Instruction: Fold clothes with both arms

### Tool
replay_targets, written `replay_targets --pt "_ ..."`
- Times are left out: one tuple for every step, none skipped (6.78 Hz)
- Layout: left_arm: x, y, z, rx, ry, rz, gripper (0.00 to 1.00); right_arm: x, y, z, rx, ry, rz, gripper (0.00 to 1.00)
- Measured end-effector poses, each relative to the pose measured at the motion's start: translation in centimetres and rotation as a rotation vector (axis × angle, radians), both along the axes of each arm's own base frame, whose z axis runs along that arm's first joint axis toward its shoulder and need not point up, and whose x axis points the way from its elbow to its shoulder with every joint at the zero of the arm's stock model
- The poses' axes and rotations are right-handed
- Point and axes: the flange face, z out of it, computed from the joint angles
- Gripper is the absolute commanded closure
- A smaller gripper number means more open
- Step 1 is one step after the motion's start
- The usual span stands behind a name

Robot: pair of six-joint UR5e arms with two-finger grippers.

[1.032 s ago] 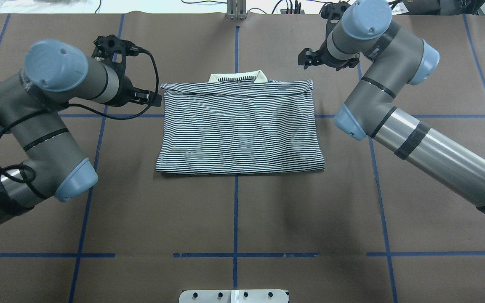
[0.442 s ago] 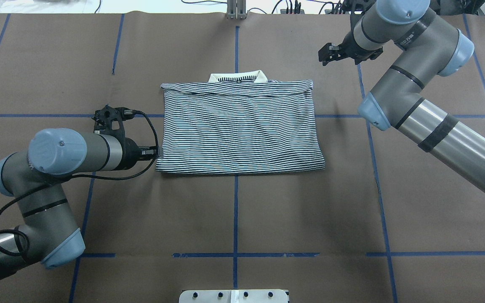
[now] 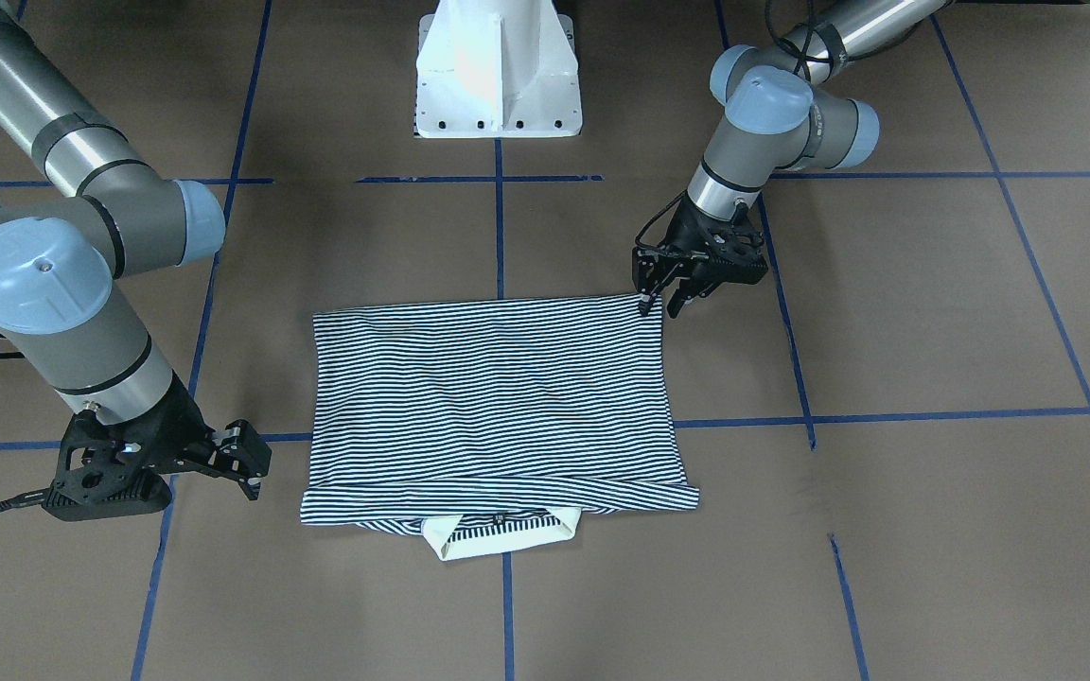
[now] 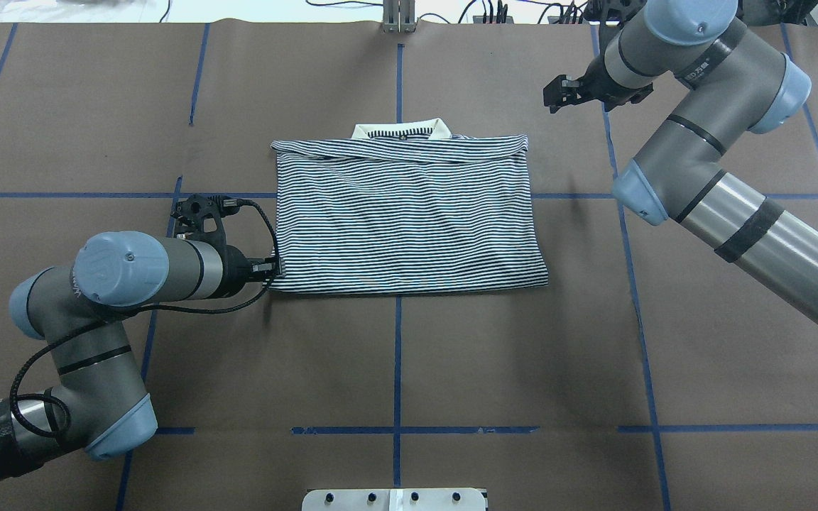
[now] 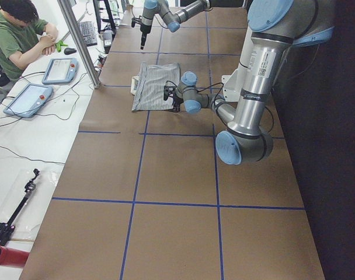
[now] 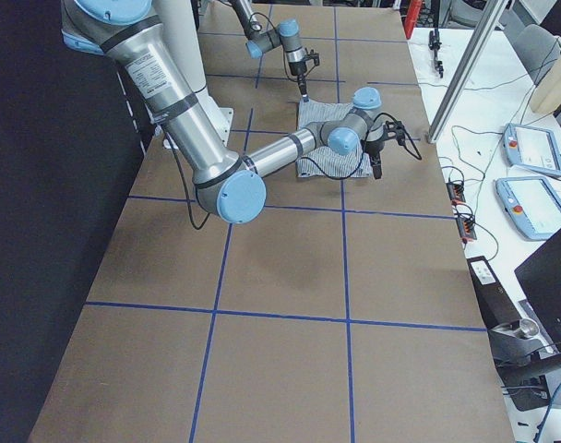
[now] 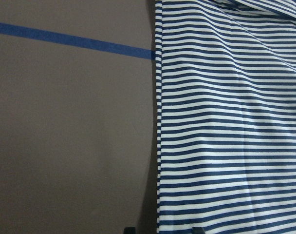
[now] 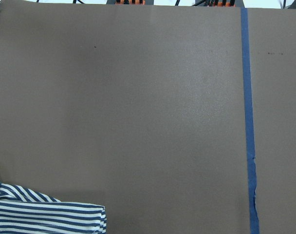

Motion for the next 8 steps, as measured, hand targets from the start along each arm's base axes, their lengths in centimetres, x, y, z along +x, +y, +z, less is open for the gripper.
replay_targets --pt "0.2 0.1 -0.1 -0.001 0.001 0.002 0.99 0.1 0.2 0.1 0.0 -0.001 0.001 0.0" --pt "0.5 0.4 -0.1 0.0 0.002 0.008 1.0 0.2 0.2 0.2 -0.001 -0.001 0.003 0.0" --pt "0.8 0.8 -0.2 0.003 0.002 0.015 1.0 0.2 0.3 0.2 -0.003 -0.001 0.004 0.0" --pt "1.0 1.1 -0.4 0.007 0.003 0.019 1.0 0.2 0.3 0.2 -0.003 0.0 0.005 0.0" --pt "0.8 1.0 -0.4 0.014 0.0 0.021 1.0 0.2 0.3 0.2 -0.004 0.0 0.005 0.0" --pt "0.0 0.1 -0.1 0.042 -0.018 0.019 1.0 0.2 0.3 0.3 -0.004 0.001 0.006 0.0" --pt "-1.5 -2.1 0.6 0.086 -0.055 0.008 1.0 0.2 0.3 0.3 -0.005 0.002 0.008 0.0" --pt "-3.8 -5.5 2.1 0.129 -0.111 -0.016 1.0 0.1 0.3 0.4 -0.005 0.003 0.009 0.0"
